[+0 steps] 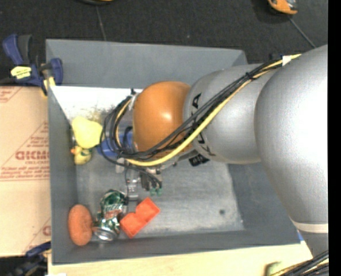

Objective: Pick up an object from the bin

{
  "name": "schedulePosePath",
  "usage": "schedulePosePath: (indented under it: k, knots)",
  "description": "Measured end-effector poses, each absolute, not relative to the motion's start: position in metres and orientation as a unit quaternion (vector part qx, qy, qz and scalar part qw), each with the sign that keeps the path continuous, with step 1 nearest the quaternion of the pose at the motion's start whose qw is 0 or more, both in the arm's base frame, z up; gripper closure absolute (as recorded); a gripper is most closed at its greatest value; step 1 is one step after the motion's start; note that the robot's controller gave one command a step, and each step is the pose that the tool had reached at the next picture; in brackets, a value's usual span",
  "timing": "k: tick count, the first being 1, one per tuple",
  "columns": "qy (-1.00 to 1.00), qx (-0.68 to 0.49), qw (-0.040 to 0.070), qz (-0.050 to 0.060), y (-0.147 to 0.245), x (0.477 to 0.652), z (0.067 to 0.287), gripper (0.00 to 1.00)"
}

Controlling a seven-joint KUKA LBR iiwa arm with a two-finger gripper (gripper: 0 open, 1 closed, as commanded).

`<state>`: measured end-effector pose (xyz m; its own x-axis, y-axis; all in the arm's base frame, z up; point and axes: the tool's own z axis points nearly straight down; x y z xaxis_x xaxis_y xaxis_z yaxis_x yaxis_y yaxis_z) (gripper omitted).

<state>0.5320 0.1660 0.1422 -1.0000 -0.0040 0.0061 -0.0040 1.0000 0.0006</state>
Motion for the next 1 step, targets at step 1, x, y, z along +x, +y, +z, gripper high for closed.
schedulePosePath:
  k: [1]
  knots:
    - [-1.000,0.000,-0.001,-0.001,0.1654,0.5342,0.1467,0.00]
